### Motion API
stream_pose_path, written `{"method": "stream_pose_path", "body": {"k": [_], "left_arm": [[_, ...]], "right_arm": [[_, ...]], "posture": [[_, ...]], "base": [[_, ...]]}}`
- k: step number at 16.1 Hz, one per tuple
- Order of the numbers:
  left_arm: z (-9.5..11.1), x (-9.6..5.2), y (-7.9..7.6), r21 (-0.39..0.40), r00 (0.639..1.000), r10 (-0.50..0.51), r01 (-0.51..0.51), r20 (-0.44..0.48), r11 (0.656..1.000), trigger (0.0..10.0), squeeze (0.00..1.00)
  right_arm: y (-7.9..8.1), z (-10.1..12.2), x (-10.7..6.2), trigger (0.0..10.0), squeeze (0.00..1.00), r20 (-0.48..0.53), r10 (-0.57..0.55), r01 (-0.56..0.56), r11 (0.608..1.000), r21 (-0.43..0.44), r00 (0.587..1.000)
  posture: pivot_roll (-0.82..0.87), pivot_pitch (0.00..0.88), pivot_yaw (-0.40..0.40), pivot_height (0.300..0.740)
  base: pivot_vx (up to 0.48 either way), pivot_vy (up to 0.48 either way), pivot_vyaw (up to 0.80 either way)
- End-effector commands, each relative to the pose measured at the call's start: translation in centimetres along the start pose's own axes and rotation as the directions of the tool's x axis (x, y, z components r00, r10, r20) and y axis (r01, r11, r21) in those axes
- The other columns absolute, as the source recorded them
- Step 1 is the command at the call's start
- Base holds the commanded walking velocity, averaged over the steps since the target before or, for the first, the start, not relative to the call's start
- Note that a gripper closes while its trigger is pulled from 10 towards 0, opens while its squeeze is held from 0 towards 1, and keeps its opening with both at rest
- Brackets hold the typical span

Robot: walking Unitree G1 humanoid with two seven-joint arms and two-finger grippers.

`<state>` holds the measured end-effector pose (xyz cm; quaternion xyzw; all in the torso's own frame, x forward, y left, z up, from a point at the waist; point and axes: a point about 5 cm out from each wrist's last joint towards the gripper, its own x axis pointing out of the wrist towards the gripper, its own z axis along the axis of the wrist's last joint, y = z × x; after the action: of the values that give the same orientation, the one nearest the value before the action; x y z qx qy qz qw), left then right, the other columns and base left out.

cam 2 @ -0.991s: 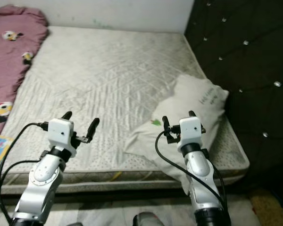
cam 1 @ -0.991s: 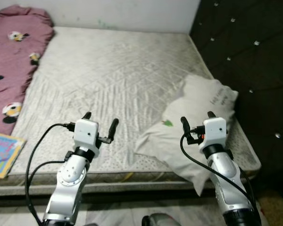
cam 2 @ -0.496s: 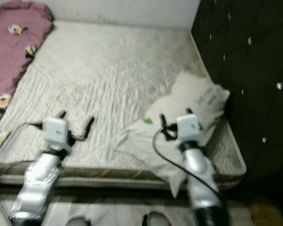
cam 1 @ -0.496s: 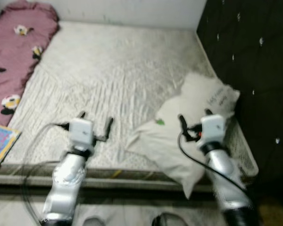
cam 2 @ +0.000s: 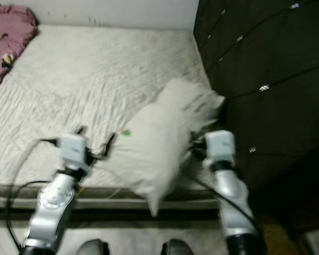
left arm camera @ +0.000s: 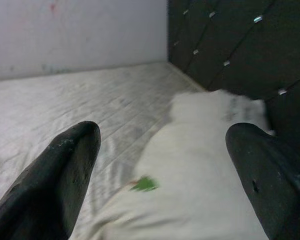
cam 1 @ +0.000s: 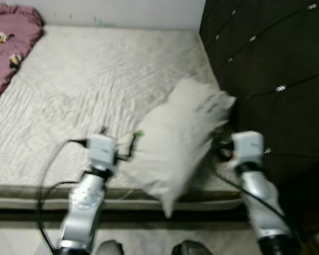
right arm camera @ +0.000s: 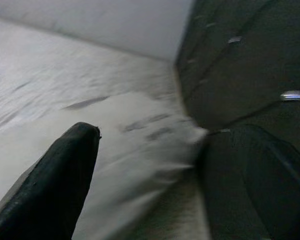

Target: Clean up the room

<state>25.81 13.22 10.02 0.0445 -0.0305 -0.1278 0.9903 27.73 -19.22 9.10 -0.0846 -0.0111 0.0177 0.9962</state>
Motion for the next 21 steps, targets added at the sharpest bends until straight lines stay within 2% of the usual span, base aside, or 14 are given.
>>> {"method": "stream_pose_path", "body": {"k": [1,4,6,8,10,11,12,13,17,19,20,21], "left_arm": [[0.1,-0.3,0.9,0.007,1.0,0.031,-0.031,0.001,0.999,10.0,0.0],[0.3,-0.1,1.8,0.02,0.995,0.105,-0.105,0.006,0.994,10.0,0.0],[0.6,-0.1,2.4,0.022,0.99,0.144,-0.144,0.009,0.989,10.0,0.0],[0.5,-0.5,3.0,0.016,0.983,0.181,-0.181,-0.02,0.983,10.0,0.0],[0.2,-0.9,2.9,0.035,0.984,0.17,-0.169,-0.053,0.985,10.0,0.0],[0.0,-1.1,2.2,-0.068,0.993,0.098,-0.102,-0.062,0.992,10.0,0.0],[-0.1,-1.1,2.0,-0.084,0.994,0.089,-0.094,-0.062,0.992,10.0,0.0],[-0.3,-1.1,2.1,-0.044,0.989,0.129,-0.132,-0.076,0.99,10.0,0.0],[-0.1,-1.1,2.1,-0.038,0.991,0.111,-0.114,-0.069,0.993,10.0,0.0],[-0.6,-1.6,2.8,-0.015,0.984,0.155,-0.157,-0.09,0.987,10.0,0.0],[-0.9,-1.9,3.2,-0.031,0.979,0.177,-0.181,-0.105,0.983,10.0,0.0],[-1.1,-2.4,3.6,-0.031,0.969,0.216,-0.221,-0.122,0.975,10.0,0.0]], "right_arm": [[0.2,0.2,0.1,10.0,0.0,0.005,-0.014,0.013,0.999,0.034,1.0],[-0.3,0.2,0.1,10.0,0.0,-0.015,-0.033,0.034,0.998,0.051,0.999],[0.6,0.2,0.0,10.0,0.0,-0.032,0.034,-0.032,0.997,0.073,0.999],[1.1,0.2,-0.3,10.0,0.0,-0.031,0.055,-0.053,0.996,0.069,0.998],[1.3,0.0,-0.5,10.0,0.0,-0.045,0.06,-0.057,0.996,0.072,0.997],[1.3,0.0,-0.5,10.0,0.0,-0.054,0.075,-0.072,0.995,0.067,0.996],[1.3,-0.1,-0.5,10.0,0.0,-0.061,0.082,-0.078,0.995,0.066,0.995],[1.4,-0.3,-0.6,10.0,0.0,-0.073,0.09,-0.084,0.994,0.076,0.993],[1.7,-0.5,-0.8,10.0,0.0,-0.087,0.099,-0.091,0.992,0.091,0.991],[1.3,-0.6,-0.8,10.0,0.0,-0.098,0.037,-0.034,0.999,0.032,0.995],[1.0,-0.6,-0.9,10.0,0.0,-0.095,0.012,-0.01,1.0,0.021,0.995],[0.7,-0.3,-1.3,10.0,0.0,-0.067,0.009,-0.004,0.997,0.08,0.998]], "posture": [[-0.02,0.082,-0.038,0.74],[-0.02,0.099,-0.039,0.74],[-0.02,0.115,-0.036,0.74],[-0.01,0.12,-0.03,0.74],[-0.01,0.119,-0.029,0.74],[-0.01,0.11,-0.031,0.74],[-0.01,0.103,-0.031,0.74],[-0.01,0.099,-0.033,0.74],[-0.02,0.092,-0.03,0.74],[-0.02,0.093,-0.025,0.74],[-0.02,0.093,-0.025,0.74],[-0.02,0.092,-0.017,0.74]], "base": [[0.0,0.0,0.0],[0.0,0.0,0.0],[0.0,0.0,0.0],[0.0,0.0,0.0],[0.0,0.0,0.0],[0.0,0.0,0.0],[0.0,0.0,0.0],[0.0,0.0,0.0],[0.0,0.0,0.0],[0.0,0.0,0.0],[0.0,0.0,0.0],[0.0,0.0,0.0]]}}
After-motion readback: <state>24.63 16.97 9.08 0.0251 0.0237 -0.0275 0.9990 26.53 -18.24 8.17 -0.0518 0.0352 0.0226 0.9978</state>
